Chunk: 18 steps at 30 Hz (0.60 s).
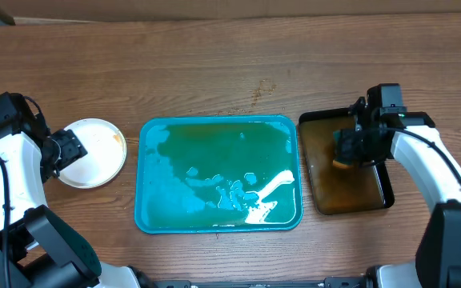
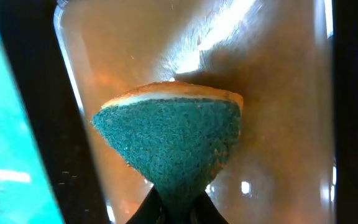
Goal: Clean dirty plates on tray and stack at the side
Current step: 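Lift the white plate with the left gripper and stack it on the plates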
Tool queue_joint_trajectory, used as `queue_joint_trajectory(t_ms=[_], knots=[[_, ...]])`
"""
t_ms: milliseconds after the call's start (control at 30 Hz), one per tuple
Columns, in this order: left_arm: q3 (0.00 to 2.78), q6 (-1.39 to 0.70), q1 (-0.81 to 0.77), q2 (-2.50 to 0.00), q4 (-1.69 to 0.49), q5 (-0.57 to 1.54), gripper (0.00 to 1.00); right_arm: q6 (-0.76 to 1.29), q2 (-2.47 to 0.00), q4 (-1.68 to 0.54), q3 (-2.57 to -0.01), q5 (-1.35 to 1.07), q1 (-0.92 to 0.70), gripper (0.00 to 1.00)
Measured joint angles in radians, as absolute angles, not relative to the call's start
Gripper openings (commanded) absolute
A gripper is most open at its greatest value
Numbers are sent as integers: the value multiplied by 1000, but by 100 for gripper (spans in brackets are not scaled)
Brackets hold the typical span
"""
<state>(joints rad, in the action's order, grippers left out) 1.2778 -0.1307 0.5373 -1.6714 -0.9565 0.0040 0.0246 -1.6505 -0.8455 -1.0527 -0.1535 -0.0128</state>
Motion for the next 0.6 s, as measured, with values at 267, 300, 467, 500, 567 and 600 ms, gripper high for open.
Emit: queue_joint_trajectory(t_ms=[267,300,467,500,567,600], knots=[[1278,-131,519,-1671,-1003,126,95,-1,-1744,-829,-1052,-150,-13,62],[1278,-131,512,-1671,-1009,133,95,0,-1744,-831,-1053,-150,-13,62],[1278,-131,453,-1671,-1026,156,98,1,-1744,-900,-1062,-150,-13,65],[1278,-131,439,-1670,-1026,159,99,1,-1744,-913,-1070,-150,-13,69],[1278,-131,414,-1663,-1026,162,100,2,-1736,-936,-1101,-149,-13,74],[1278,-131,397,-1653,-1026,165,100,4,-1728,-942,-1116,-150,-13,75]])
